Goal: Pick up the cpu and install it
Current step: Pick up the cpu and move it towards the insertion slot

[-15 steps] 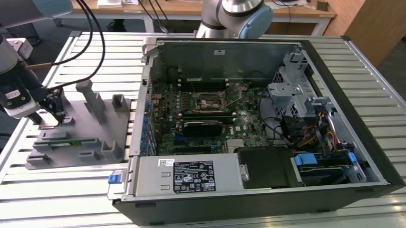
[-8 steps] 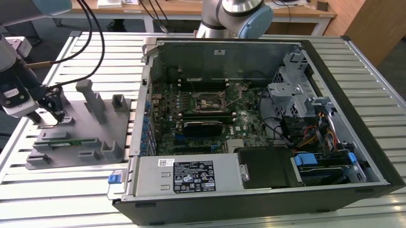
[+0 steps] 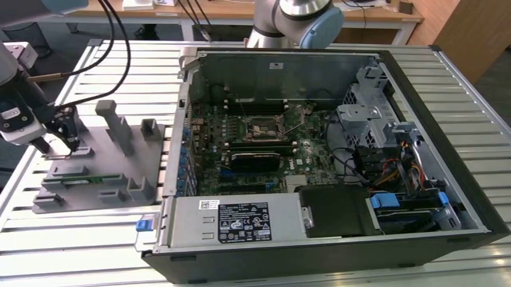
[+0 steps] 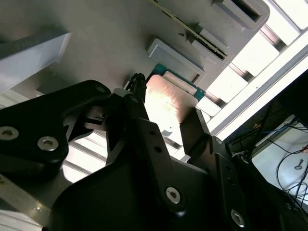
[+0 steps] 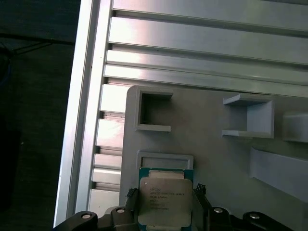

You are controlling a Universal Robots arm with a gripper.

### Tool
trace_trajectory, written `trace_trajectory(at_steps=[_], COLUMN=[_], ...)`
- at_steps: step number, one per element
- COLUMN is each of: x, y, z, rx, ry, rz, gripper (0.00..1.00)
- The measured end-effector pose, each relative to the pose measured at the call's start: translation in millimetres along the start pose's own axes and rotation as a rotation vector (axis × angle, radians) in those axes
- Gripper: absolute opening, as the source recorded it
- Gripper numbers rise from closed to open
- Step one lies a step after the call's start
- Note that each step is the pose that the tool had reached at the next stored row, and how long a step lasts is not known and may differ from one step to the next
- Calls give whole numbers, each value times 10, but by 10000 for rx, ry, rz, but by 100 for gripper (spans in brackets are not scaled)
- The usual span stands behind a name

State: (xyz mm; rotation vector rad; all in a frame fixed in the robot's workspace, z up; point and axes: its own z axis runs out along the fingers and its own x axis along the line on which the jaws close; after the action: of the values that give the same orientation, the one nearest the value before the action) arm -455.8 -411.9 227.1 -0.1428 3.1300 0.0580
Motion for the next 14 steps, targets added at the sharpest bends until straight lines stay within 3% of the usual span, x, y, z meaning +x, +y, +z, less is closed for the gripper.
trace_trajectory(at_steps=[14], x=[-1], y=[3], z=[-73], rx=[0], ry=[-1], rz=[0], gripper=[53])
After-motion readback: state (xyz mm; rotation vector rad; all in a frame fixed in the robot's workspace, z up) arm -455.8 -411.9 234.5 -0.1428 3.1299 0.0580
